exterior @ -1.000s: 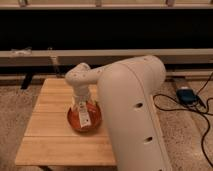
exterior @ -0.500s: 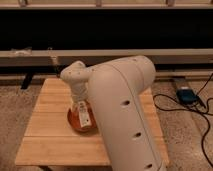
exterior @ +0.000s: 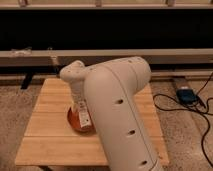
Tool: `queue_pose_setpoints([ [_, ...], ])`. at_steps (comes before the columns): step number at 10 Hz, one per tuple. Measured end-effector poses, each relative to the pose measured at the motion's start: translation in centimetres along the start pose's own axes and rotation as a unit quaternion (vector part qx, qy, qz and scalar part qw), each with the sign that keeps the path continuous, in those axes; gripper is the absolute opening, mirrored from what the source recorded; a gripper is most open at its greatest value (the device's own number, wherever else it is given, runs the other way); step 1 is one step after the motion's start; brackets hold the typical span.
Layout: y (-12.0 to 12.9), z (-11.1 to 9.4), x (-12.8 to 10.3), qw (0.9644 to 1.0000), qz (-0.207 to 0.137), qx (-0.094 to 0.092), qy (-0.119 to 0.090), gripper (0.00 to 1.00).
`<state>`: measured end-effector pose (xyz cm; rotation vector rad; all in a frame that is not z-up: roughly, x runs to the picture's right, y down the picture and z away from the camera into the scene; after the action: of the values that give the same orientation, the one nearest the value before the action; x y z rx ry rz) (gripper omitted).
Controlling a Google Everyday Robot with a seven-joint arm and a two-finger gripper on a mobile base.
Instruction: Stand the bottle upright
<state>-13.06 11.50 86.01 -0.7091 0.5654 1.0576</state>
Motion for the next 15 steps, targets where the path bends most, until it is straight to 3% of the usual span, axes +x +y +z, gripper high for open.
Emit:
queue_pose_setpoints([
  [4,0.5,0.1,0.3,0.9998,-0.005,-0.004,0.016,0.8],
  [5,0.6,0.1,0.4,0.9998,-0.006,-0.006,0.018,0.75],
  [10,0.9,0.3,0.7,0.9996,-0.007,-0.013,0.024,0.26],
  [12,0.1,-0.4,1.0,0.9998,0.003,-0.021,0.003,0.06],
  [15,-3.1,-2.8,1.1,0.9966,0.028,-0.038,-0.067,0.0],
])
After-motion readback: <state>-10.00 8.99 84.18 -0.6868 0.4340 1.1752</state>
